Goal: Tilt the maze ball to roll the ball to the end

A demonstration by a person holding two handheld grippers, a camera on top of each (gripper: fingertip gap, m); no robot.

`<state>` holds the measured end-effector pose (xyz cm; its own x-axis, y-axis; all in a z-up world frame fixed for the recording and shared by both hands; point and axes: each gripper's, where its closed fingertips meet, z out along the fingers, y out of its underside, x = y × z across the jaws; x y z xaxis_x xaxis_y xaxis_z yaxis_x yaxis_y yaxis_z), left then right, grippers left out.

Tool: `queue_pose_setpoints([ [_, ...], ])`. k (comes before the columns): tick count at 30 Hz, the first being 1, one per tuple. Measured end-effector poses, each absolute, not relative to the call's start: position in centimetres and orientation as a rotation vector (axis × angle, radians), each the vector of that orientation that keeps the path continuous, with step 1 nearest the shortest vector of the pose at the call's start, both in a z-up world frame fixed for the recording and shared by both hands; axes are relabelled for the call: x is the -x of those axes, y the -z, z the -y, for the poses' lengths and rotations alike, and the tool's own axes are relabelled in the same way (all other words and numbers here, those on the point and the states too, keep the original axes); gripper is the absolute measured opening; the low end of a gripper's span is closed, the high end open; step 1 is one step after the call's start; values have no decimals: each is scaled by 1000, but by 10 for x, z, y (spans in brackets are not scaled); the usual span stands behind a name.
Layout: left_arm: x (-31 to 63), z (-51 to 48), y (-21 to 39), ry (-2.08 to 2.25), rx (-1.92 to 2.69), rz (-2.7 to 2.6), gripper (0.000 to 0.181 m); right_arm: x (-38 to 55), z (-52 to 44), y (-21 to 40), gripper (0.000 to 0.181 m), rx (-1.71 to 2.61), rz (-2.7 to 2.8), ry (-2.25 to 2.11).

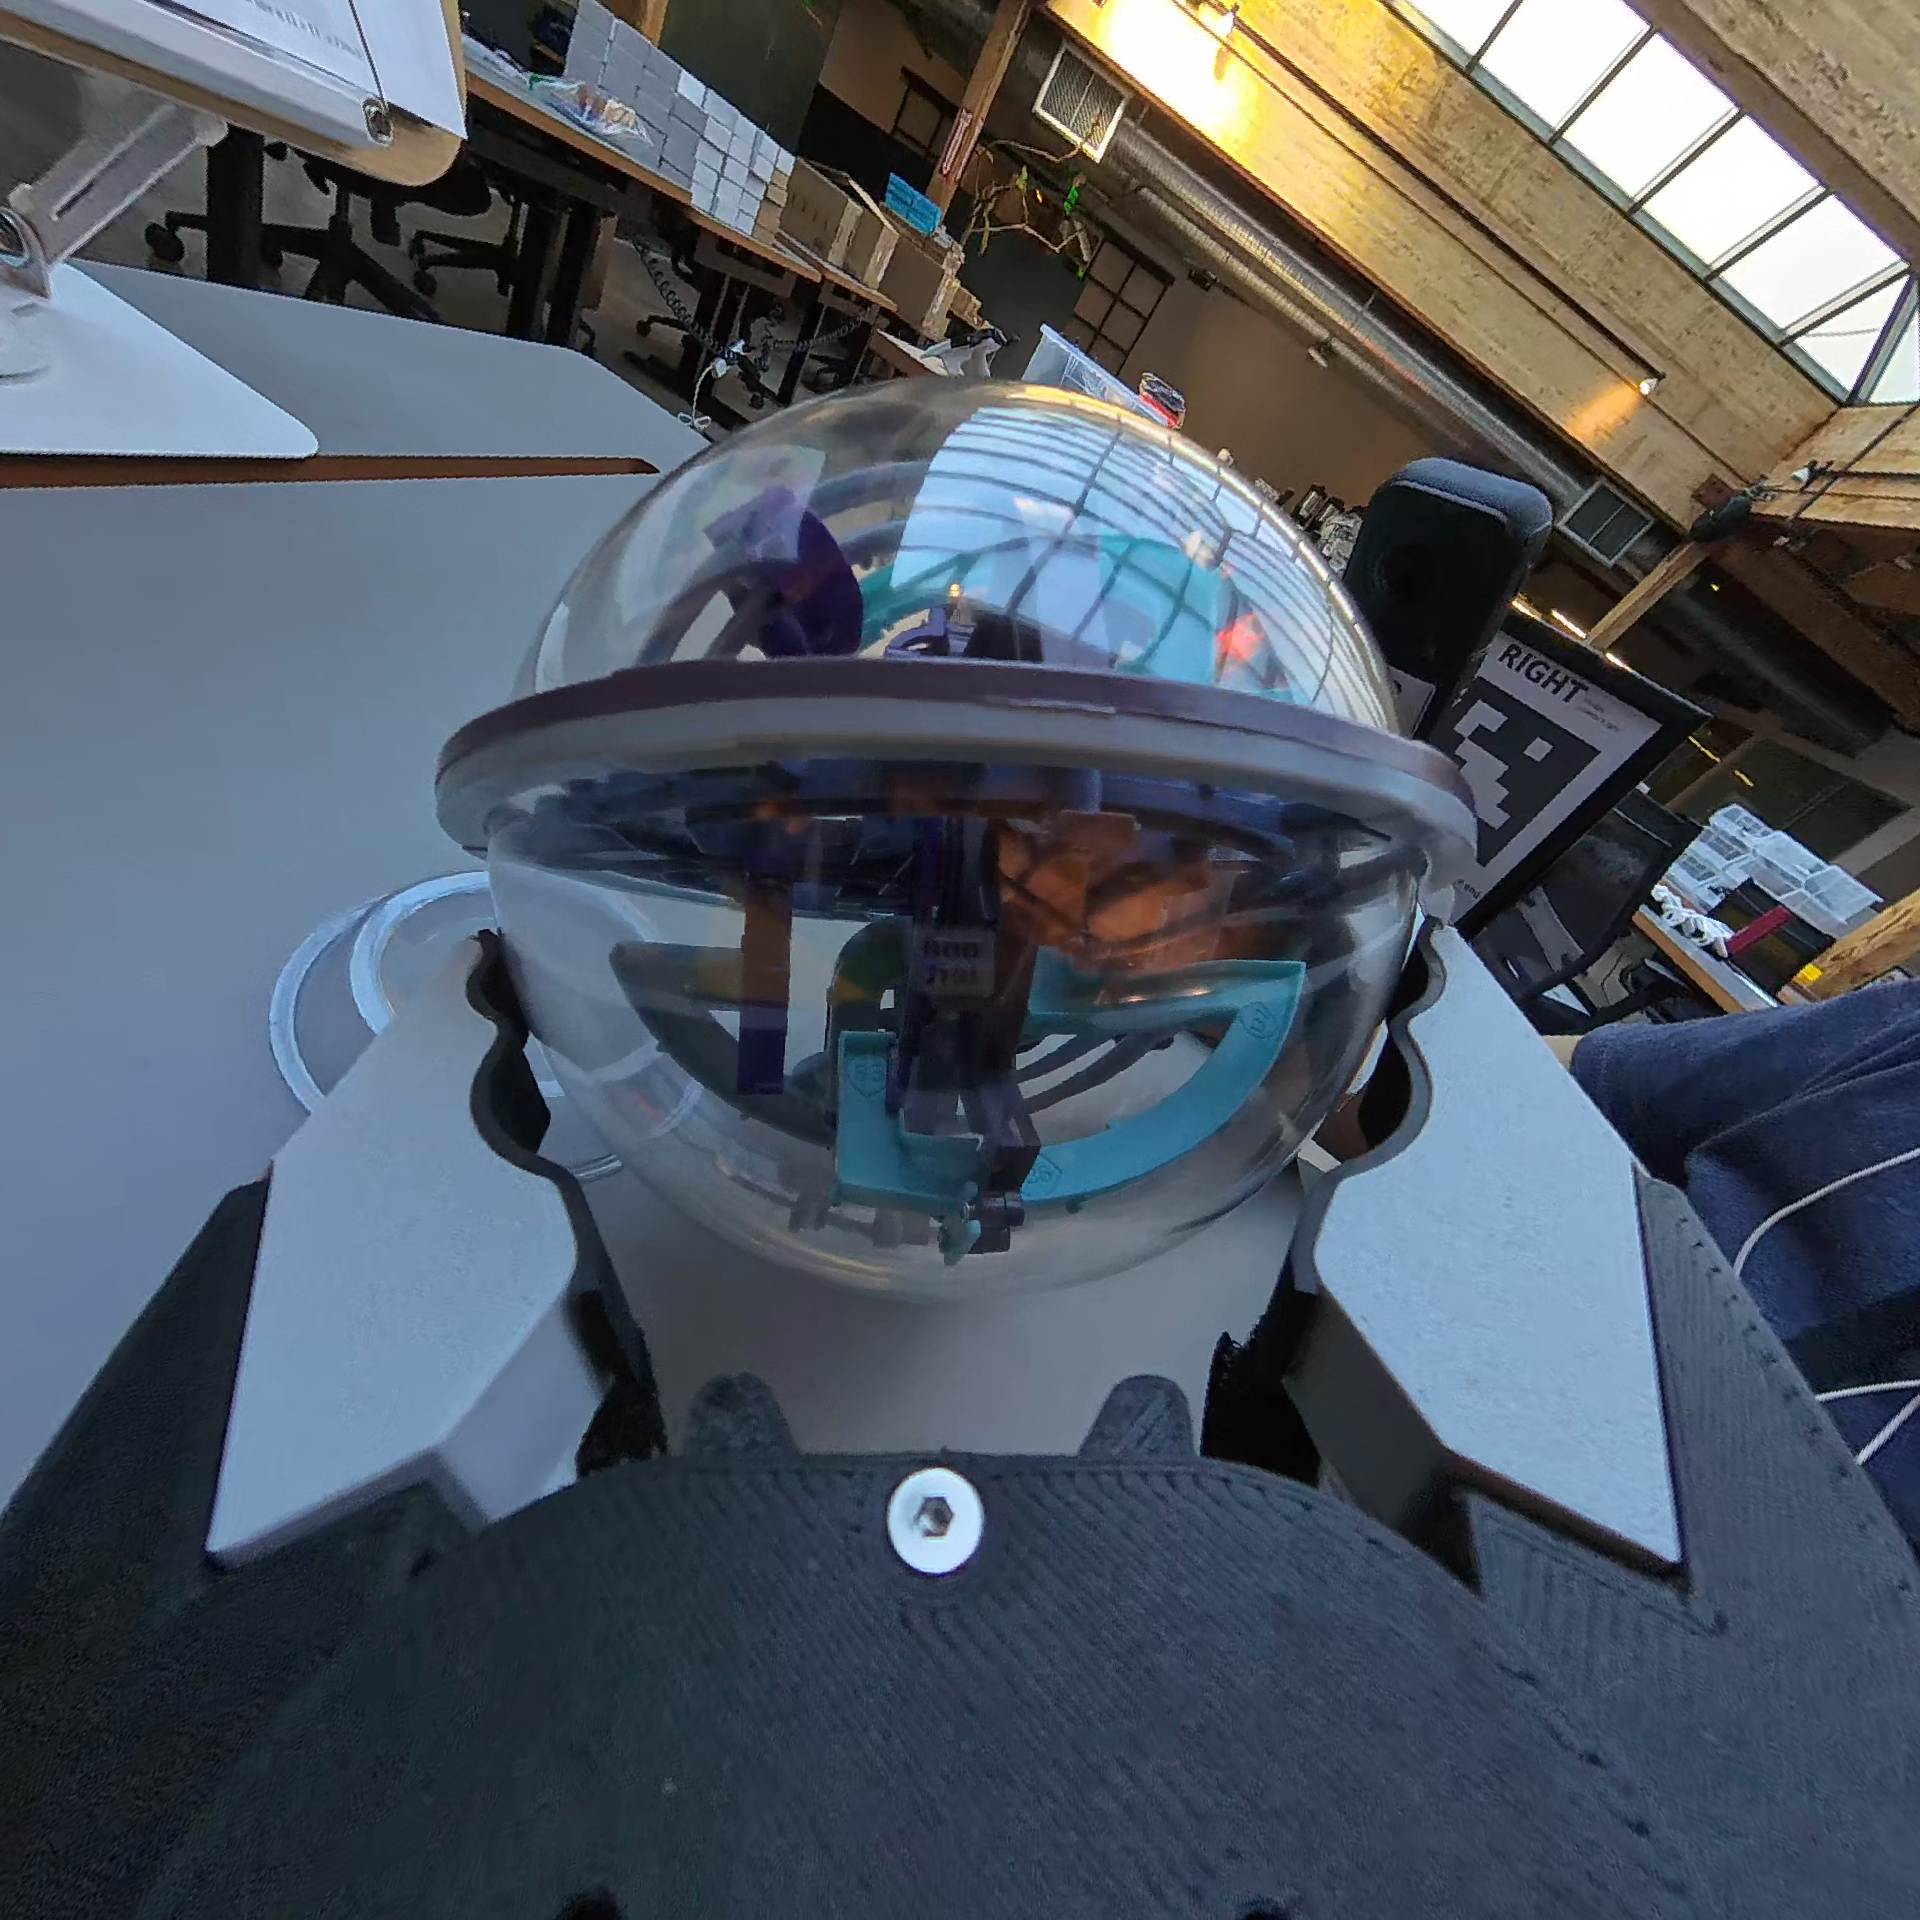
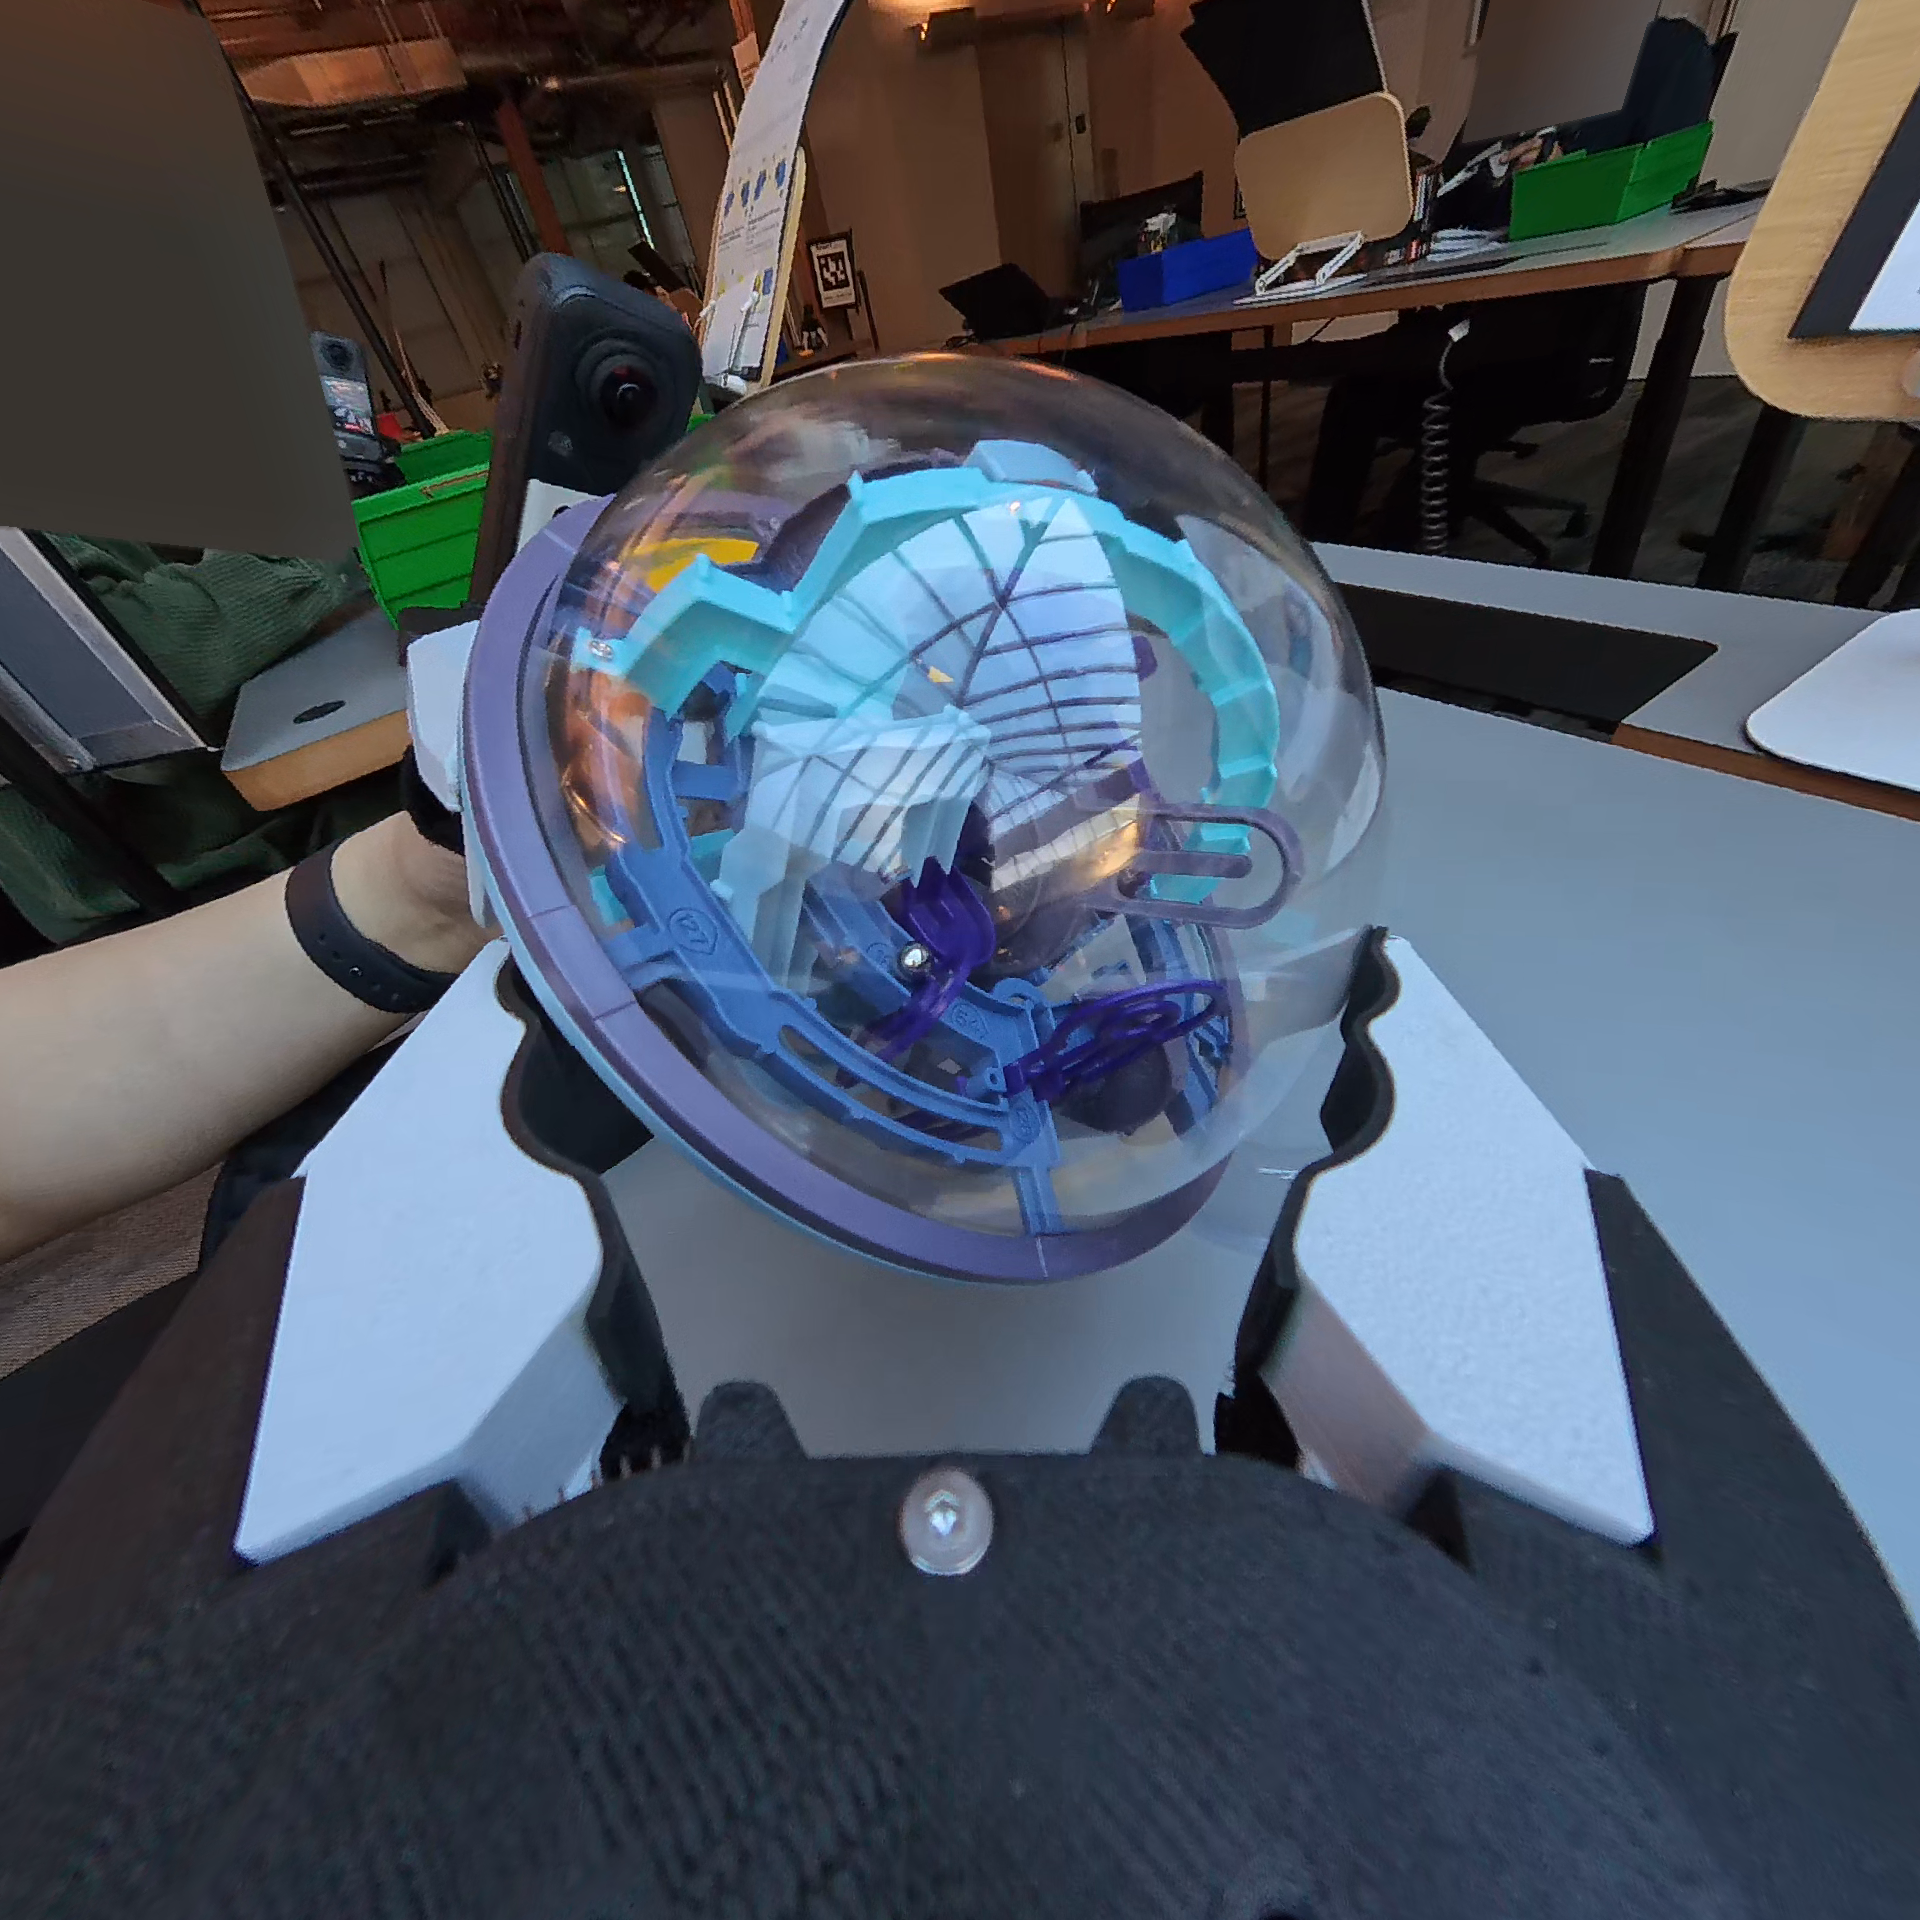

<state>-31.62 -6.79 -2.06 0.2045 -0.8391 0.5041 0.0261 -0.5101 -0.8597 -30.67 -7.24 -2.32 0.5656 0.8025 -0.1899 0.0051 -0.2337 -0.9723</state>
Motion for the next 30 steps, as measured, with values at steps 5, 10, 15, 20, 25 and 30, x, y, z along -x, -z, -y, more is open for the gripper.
queue_pose_setpoints([
  [5, 317, 69, 17, 1460, 1681, -769, 159, 307, 74, 17, 148, 1664, 682, -826],
  [10, 317, 70, 16, 1487, 1681, -766, 158, 308, 75, 15, 148, 1679, 687, -817],
  [15, 319, 71, 17, 1477, 1687, -784, 158, 310, 75, 16, 148, 1686, 696, -813],
  [20, 320, 71, 17, 1480, 1685, -776, 158, 311, 76, 19, 149, 1696, 727, -783],
  [25, 322, 71, 15, 1490, 1672, -763, 158, 313, 76, 21, 148, 1696, 760, -750],
  [30, 323, 71, 14, 1498, 1668, -763, 158, 313, 76, 20, 148, 1684, 792, -717],
])
